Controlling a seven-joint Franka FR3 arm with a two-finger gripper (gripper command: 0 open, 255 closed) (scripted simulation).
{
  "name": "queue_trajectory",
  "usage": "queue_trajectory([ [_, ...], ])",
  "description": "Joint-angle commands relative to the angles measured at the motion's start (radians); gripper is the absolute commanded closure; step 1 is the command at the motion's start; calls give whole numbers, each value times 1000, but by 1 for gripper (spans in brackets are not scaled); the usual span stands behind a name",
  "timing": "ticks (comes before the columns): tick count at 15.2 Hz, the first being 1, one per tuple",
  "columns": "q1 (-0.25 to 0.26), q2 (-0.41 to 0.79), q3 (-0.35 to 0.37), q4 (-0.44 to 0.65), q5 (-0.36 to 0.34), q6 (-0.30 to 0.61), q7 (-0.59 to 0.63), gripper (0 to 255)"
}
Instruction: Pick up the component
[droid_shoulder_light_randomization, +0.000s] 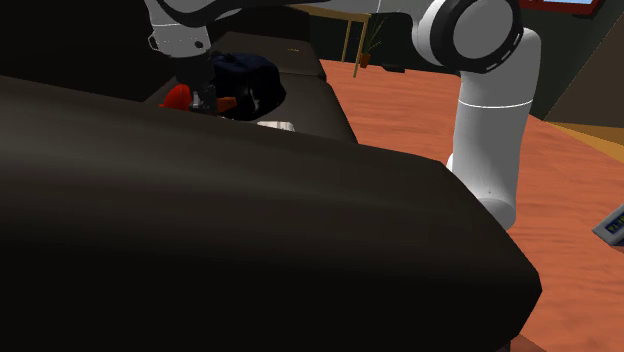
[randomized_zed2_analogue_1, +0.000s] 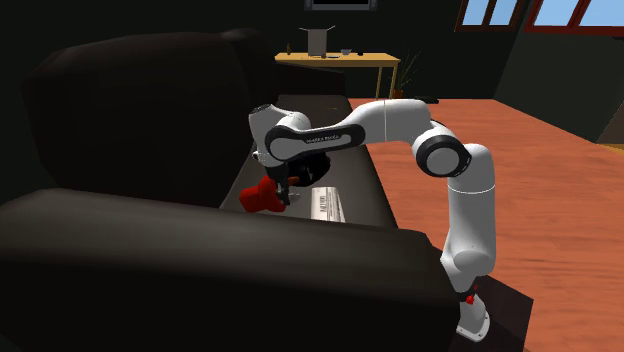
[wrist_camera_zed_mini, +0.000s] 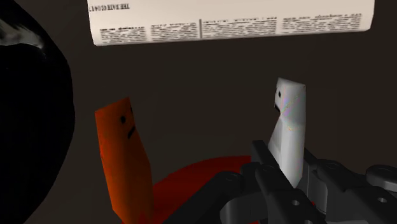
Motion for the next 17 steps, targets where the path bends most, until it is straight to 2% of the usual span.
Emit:
queue_trajectory([
  [1, 0, 0, 0, 0, 0, 0, 0, 255],
  [17, 21, 47, 3, 275, -11, -227, -8, 255],
])
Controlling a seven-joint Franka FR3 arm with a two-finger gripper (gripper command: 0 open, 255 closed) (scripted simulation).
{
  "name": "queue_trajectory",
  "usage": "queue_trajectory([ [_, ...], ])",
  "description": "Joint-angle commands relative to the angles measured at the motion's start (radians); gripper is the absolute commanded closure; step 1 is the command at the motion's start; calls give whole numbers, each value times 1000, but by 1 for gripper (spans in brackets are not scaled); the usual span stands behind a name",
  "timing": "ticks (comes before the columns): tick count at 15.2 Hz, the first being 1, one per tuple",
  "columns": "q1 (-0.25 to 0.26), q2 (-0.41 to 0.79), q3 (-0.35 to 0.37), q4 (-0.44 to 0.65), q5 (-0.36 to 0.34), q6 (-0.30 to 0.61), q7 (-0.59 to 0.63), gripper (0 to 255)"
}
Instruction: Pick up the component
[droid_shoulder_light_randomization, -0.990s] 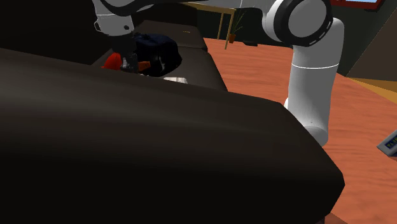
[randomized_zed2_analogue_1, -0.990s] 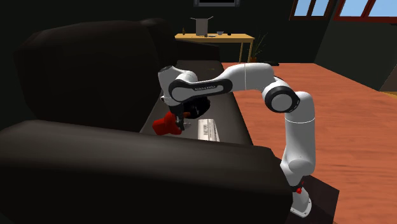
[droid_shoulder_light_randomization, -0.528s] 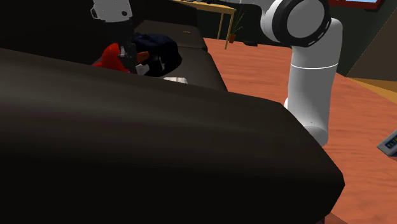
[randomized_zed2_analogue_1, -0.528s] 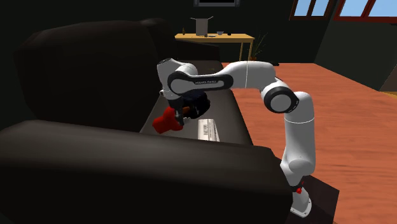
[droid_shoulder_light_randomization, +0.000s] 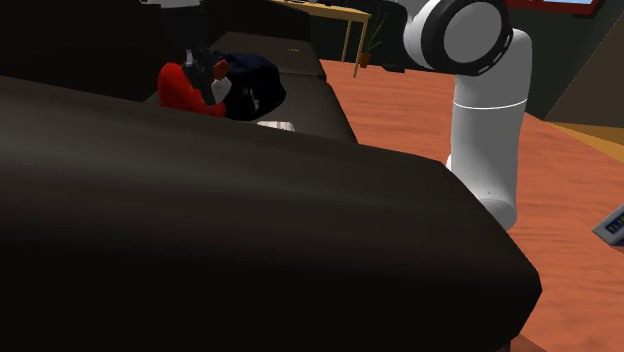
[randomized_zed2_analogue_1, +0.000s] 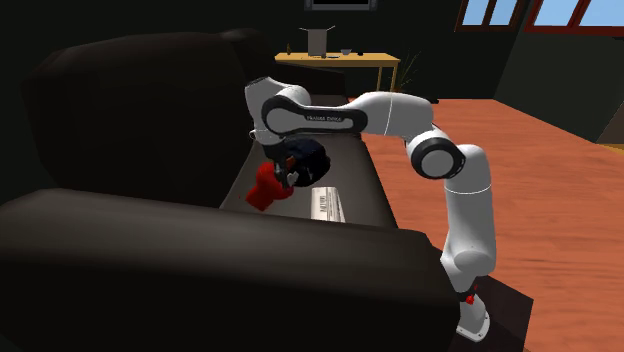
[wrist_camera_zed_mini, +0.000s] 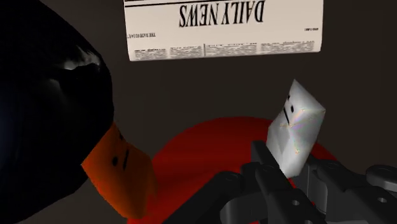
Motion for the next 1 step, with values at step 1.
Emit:
queue_trajectory([
  [1, 2, 4, 0, 16, -1, -11, 0, 255],
])
